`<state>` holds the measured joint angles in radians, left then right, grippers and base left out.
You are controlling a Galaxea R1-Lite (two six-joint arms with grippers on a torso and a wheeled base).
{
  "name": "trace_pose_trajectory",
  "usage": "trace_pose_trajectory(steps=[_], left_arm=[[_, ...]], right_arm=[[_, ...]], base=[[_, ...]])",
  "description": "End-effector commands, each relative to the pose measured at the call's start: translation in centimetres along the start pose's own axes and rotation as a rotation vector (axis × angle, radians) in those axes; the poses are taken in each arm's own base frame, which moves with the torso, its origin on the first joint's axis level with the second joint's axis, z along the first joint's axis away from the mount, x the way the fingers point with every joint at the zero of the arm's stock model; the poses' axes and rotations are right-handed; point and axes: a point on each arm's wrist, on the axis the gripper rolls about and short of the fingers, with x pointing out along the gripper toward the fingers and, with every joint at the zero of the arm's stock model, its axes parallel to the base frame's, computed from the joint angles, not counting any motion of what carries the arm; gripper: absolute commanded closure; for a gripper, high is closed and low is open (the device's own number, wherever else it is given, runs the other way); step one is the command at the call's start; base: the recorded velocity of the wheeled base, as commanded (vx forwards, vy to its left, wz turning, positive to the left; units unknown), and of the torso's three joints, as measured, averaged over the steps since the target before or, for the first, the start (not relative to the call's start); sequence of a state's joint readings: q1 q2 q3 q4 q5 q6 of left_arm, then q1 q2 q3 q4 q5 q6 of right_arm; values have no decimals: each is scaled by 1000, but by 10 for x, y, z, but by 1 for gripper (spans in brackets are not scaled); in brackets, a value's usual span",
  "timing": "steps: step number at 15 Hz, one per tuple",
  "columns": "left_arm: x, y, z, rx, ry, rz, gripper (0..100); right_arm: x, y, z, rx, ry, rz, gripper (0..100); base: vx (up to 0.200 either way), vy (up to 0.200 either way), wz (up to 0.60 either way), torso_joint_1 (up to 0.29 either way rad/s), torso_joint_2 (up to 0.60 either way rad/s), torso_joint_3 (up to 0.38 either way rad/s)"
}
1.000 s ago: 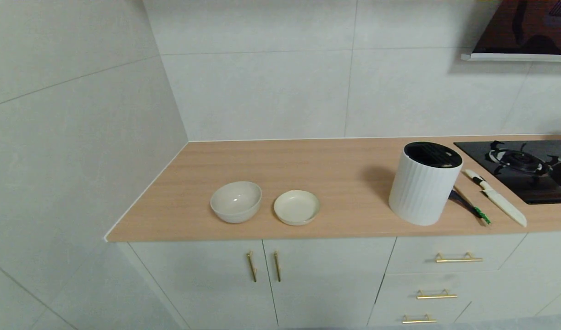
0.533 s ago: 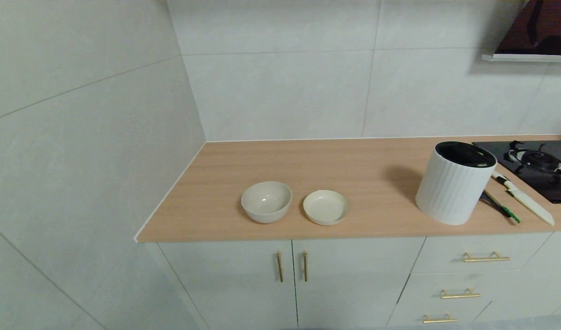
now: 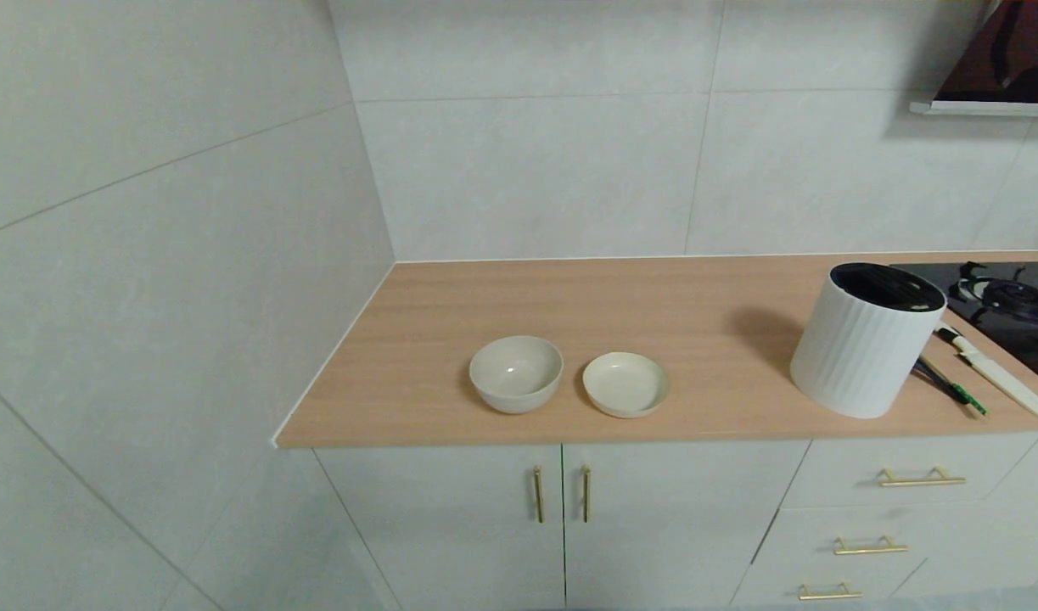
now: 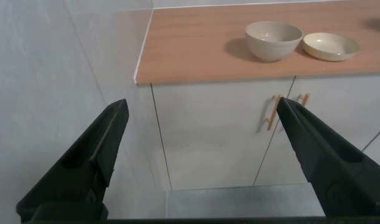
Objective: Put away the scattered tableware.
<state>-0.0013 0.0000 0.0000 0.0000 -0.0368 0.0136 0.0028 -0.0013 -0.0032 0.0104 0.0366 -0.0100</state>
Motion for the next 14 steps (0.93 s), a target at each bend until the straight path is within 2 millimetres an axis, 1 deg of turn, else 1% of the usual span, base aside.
trace_pose_trajectory(steps=[1, 9, 14], left_arm=[[0, 0, 0, 0, 0, 0, 0], [0, 0, 0, 0, 0, 0, 0], [0, 0, 0, 0, 0, 0, 0]], right_arm=[[0, 0, 0, -1, 2, 1, 0], [0, 0, 0, 1, 2, 1, 0], [0, 0, 0, 1, 2, 1, 0]], base=[[0, 0, 0, 0, 0, 0], [0, 0, 0, 0, 0, 0], [0, 0, 0, -155, 336, 185]])
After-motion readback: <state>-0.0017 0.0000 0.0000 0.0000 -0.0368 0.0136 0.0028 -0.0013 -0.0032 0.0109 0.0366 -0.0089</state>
